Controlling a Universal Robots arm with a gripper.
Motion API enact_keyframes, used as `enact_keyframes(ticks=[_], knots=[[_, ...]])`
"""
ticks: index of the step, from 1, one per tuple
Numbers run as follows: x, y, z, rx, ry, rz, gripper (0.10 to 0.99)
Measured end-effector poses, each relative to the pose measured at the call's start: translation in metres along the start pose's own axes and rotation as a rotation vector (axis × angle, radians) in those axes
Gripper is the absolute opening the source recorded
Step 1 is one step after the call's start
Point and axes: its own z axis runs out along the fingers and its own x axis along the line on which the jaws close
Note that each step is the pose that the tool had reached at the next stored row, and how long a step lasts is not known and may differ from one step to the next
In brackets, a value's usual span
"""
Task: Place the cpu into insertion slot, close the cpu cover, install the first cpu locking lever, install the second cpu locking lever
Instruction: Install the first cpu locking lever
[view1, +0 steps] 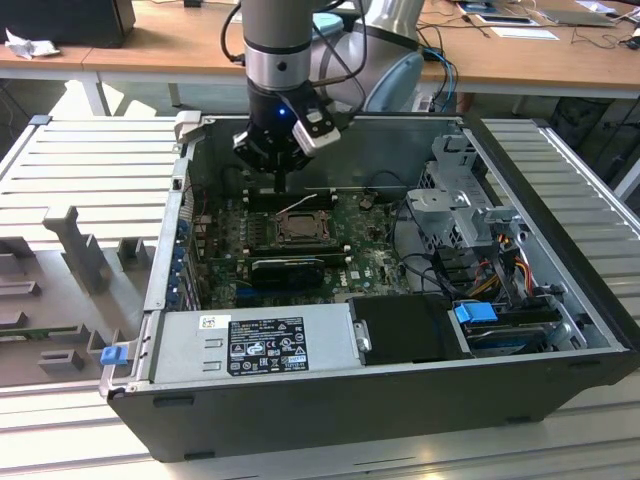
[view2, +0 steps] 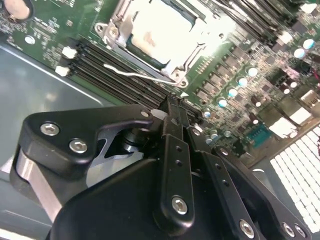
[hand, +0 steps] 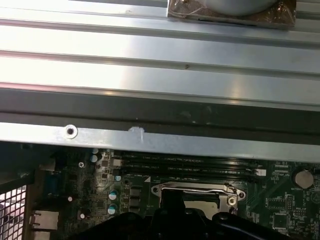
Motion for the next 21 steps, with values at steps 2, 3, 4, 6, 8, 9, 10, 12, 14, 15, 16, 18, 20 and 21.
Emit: enact_keyframes(ticks=[2,3,4,6,8,9,10,12,14,15,16,18,20,21], knots=[[-0.0037,-0.0003,0.0006,-0.002,-0.0003,0.0,0.106],[-0.0046,-0.0004,0.0009,-0.01,-0.0007,0.0,0.106],[-0.0053,-0.0005,0.0013,-0.017,-0.0011,0.0,0.106],[-0.0064,-0.0011,0.0054,-0.031,-0.0023,0.001,0.106],[-0.0064,-0.0013,0.0077,-0.032,-0.0023,0.001,0.106],[-0.0064,-0.0013,0.0079,-0.031,-0.0021,0.001,0.106],[-0.0064,-0.0014,0.008,-0.031,-0.0021,0.001,0.106],[-0.0064,-0.0015,0.0087,-0.031,-0.0023,0.001,0.106],[-0.0064,-0.0015,0.0091,-0.031,-0.0022,0.001,0.106],[-0.0064,-0.0016,0.0095,-0.031,-0.0022,0.001,0.106],[-0.0065,-0.0016,0.01,-0.031,-0.0023,0.001,0.106],[-0.0065,-0.0018,0.0109,-0.032,-0.0024,0.001,0.106],[-0.0066,-0.0019,0.0118,-0.031,-0.0022,0.001,0.106],[-0.0066,-0.0019,0.0123,-0.031,-0.0023,0.001,0.106]])
